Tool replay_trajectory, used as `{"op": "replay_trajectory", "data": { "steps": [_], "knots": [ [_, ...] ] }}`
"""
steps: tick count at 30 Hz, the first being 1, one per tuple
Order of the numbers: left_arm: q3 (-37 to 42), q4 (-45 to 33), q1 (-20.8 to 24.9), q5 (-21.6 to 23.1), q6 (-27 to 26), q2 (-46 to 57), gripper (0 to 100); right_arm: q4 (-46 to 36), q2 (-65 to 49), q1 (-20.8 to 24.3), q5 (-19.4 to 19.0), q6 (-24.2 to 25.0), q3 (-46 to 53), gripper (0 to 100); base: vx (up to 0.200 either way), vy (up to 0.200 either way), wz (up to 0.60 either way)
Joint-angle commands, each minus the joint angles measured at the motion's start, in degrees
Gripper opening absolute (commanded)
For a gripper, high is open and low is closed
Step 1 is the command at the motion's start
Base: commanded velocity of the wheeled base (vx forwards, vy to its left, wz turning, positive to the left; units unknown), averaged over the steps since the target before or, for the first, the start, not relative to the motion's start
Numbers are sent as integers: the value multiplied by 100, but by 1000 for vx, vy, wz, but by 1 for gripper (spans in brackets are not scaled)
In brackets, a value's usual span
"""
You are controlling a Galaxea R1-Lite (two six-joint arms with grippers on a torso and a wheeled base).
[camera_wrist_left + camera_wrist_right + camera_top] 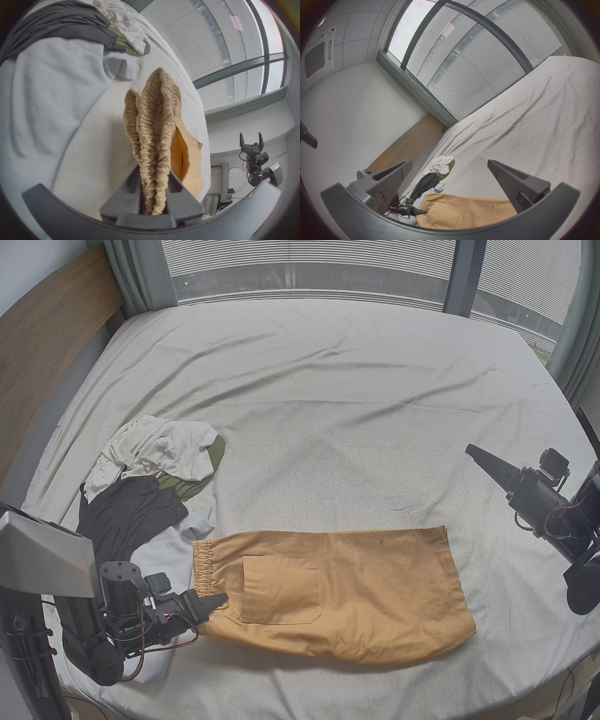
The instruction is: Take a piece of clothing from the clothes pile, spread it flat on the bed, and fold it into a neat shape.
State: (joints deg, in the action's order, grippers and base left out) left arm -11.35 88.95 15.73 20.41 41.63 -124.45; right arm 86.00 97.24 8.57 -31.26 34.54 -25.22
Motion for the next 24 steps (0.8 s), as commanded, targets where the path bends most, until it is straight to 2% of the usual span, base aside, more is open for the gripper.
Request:
{"op": "replay_trajectory", "data": {
  "steps": [1,14,24],
  "knots": [
    [238,17,-184,16,12,466,0,4,14,13,-3,1,0,100,0,0,0],
    [634,17,-984,499,3,905,0,4,5,31,-3,1,9,100,0,0,0],
    [942,8,-1731,1018,-305,1160,0,4,14,83,-3,1,9,100,0,0,0]
  ]
}}
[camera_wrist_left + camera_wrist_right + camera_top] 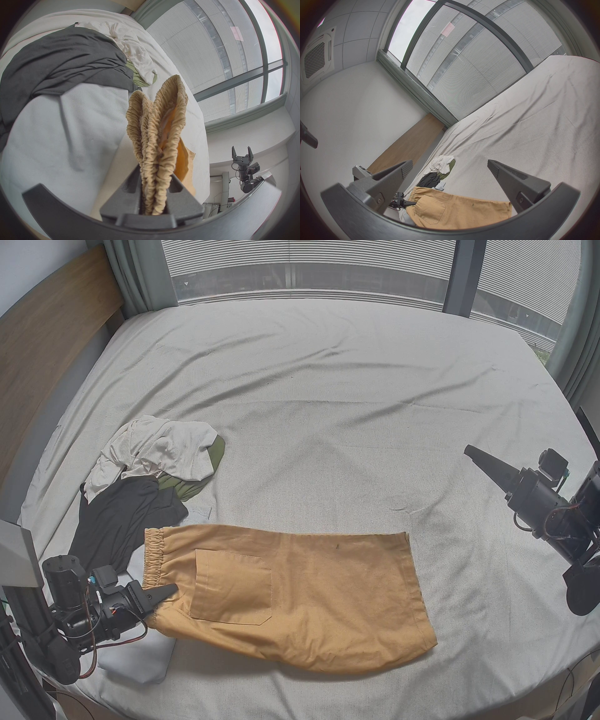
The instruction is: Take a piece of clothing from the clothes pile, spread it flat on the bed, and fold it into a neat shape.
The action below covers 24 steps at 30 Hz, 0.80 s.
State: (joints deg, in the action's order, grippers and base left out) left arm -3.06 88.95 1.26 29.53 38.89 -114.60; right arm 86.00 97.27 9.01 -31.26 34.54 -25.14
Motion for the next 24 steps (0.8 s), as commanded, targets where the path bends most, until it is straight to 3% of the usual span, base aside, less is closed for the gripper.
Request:
{"op": "replay_trajectory", "data": {
  "steps": [1,5,11,24],
  "knots": [
    [113,8,-363,168,-30,210,0,4,11,48,-3,1,9,100,0,0,0],
    [121,8,-556,422,-30,263,0,4,20,75,-3,1,18,100,0,0,0],
    [104,8,-398,458,-22,333,0,4,29,127,-3,1,26,100,0,0,0],
    [-221,8,806,1,5,360,0,4,29,119,-3,1,18,100,0,0,0]
  ]
}}
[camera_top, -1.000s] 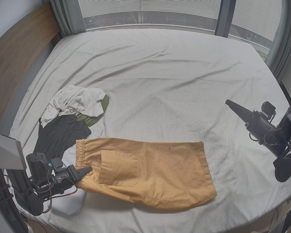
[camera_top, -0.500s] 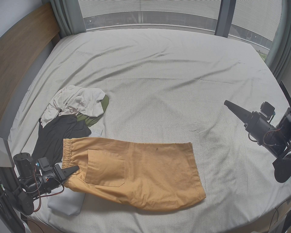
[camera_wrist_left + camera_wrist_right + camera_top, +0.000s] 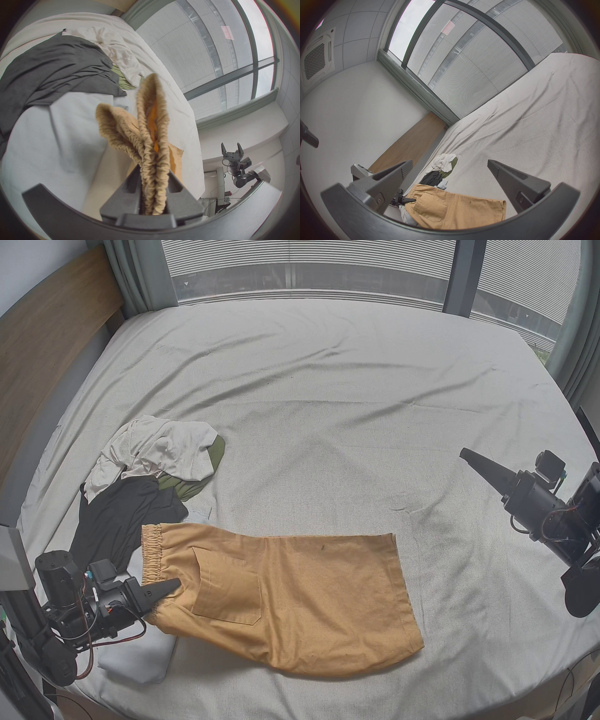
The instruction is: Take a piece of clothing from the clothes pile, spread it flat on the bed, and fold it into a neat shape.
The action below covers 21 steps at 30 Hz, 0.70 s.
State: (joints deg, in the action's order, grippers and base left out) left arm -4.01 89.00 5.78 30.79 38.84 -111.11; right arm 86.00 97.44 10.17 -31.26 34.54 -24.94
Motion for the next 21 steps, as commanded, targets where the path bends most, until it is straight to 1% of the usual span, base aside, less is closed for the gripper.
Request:
{"op": "replay_trajectory", "data": {
  "steps": [1,7,8,11,12,13,16,21],
  "knots": [
    [-197,3,538,-188,10,10,0,4,12,12,-3,1,-2,100,0,0,0],
    [-372,3,1057,-232,18,-43,0,4,3,3,-3,1,-2,100,0,0,0],
    [-372,3,1057,-232,18,-43,0,4,3,3,-3,1,-2,100,0,0,0],
    [-513,3,1329,-311,18,-122,0,4,3,-6,-3,1,-11,100,0,0,0],
    [-513,3,1329,-311,18,-122,0,4,3,-6,-3,1,-11,100,0,0,0],
    [-618,3,1505,-390,27,-166,0,4,3,-6,-3,1,-11,100,0,0,0],
    [-777,3,1690,-469,54,-175,0,4,12,-6,-3,1,-2,100,0,0,0],
    [-1155,3,1962,-478,177,-342,0,4,12,-6,-3,1,-2,100,0,0,0]
  ]
}}
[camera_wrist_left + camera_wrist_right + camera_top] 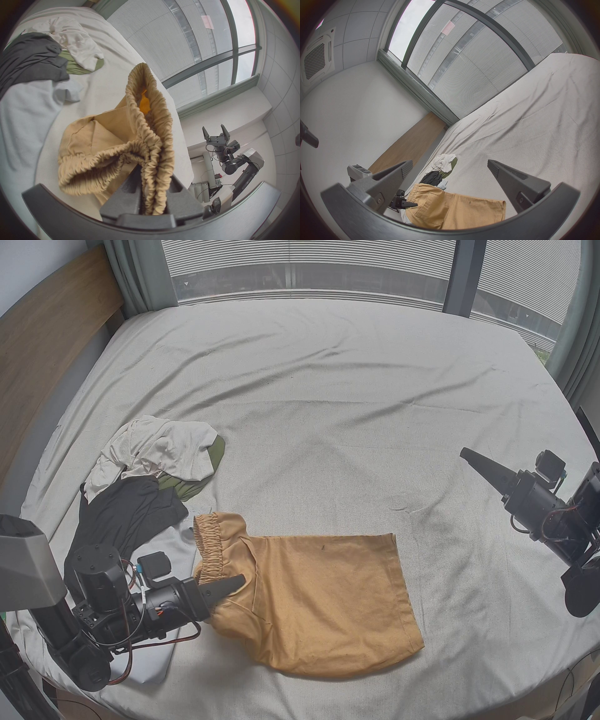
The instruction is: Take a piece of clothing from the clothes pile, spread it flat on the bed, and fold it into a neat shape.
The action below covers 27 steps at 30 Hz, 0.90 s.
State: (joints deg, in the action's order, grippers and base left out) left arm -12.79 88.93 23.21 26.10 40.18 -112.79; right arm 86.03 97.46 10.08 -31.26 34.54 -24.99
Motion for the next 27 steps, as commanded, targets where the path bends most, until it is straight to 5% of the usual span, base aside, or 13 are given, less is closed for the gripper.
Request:
{"op": "replay_trajectory", "data": {
  "steps": [1,27],
  "knots": [
    [-338,10,272,-8,43,-217,0,2,9,3,-3,1,12,100,0,0,0],
    [-1709,10,1282,-17,51,-1553,0,2,1,-24,6,1,-15,100,0,0,0]
  ]
}}
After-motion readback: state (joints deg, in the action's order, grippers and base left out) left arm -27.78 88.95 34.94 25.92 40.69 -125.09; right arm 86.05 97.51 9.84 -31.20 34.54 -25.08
